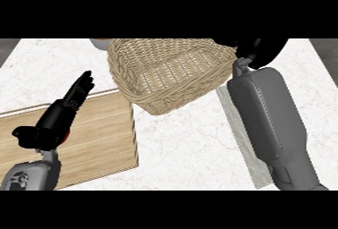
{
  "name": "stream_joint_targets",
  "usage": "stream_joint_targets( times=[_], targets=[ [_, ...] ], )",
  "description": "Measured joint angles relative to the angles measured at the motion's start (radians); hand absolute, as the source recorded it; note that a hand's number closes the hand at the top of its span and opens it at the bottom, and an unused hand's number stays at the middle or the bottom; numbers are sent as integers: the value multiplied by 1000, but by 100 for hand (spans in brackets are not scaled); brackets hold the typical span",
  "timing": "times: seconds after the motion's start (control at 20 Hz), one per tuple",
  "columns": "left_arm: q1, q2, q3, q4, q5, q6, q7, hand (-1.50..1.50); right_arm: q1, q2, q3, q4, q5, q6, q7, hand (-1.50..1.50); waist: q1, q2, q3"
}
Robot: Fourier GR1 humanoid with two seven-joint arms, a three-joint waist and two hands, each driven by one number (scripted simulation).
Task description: Pick the bell pepper from the placemat and place it in the basket
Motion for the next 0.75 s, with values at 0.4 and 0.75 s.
stream_joint_targets(
  times=[0.4, 0.75],
  targets=[
    [-22, -12, -8, 26, -21, 14, -5, 0, -42, -1, -32, 5, -60, -39, -75, -150, -1, 0, 0],
    [0, -5, 5, 37, -18, 10, -28, 0, -1, -3, -97, -166, -134, -48, -64, -150, -10, -4, 0]
  ],
)
